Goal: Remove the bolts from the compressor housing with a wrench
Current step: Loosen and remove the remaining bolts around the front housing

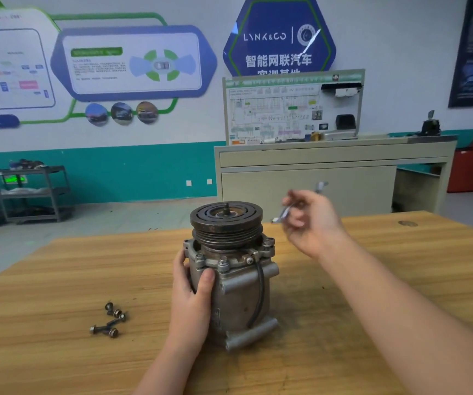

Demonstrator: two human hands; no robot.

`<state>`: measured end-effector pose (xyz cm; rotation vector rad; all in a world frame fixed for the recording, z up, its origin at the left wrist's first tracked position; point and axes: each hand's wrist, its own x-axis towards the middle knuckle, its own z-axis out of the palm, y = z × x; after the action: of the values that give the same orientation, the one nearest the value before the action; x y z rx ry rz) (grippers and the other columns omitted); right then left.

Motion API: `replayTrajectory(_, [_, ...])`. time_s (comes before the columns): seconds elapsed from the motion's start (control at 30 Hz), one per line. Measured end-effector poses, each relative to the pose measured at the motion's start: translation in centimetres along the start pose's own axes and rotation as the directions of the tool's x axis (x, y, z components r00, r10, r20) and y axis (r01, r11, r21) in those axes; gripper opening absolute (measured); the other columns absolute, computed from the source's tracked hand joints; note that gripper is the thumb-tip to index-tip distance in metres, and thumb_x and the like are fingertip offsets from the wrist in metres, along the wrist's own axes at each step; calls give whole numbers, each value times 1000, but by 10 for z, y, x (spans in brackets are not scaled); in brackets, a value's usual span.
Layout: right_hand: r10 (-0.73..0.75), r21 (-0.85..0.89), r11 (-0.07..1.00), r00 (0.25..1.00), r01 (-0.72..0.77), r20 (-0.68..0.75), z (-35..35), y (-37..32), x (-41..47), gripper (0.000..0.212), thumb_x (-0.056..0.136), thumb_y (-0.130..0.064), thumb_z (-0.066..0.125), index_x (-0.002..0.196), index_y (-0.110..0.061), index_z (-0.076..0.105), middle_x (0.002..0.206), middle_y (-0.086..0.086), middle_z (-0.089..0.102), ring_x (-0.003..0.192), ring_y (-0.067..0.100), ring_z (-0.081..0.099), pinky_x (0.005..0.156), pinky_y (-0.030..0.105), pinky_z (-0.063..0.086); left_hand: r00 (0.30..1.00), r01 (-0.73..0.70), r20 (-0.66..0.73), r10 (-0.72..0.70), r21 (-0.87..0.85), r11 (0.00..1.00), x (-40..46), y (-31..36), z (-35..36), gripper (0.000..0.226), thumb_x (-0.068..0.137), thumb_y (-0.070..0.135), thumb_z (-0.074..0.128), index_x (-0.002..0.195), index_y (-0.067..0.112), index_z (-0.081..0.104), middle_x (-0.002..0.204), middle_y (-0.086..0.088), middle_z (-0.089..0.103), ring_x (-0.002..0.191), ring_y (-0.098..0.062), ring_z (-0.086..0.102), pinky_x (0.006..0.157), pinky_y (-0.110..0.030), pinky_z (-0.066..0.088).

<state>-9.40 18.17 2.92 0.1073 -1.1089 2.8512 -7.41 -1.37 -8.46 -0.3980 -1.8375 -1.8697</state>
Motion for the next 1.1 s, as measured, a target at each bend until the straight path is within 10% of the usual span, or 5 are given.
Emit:
replayTrajectory(0.27, [-124, -665, 667, 930, 336, 346, -21, 27, -38, 34, 52, -38, 81, 70, -13, 66, 42, 0, 48, 26, 5, 34, 30, 12, 24, 1000, -12, -7, 12, 1, 1000, -1, 1, 0, 88, 63, 65, 50, 140, 25, 34, 129, 12, 54, 116, 6, 51, 101, -27, 39])
replayTrajectory(0.63, [-28, -665, 663, 899, 345, 438, -29, 21, -24, 15, 63, -24, 84, 71, -16, 73, 44, 3, 50, 27, 9, 31, 32, 11, 24, 1000, -19, -5, 19, 6, 1000, 0, -3, -2, 74, 64, 66, 50, 130, 37, 36, 125, 22, 52, 110, 17, 49, 91, -9, 38])
replayTrajectory(1.1, [-163, -614, 705, 923, 355, 348, -42, 19, -25, 44, 58, -27, 79, 90, -7, 59, 45, 1, 48, 29, 9, 30, 31, 13, 24, 1000, 3, 18, -4, 38, 999, -1, -4, -5, 68, 66, 69, 49, 129, 46, 34, 121, 30, 50, 105, 25, 47, 81, 1, 35])
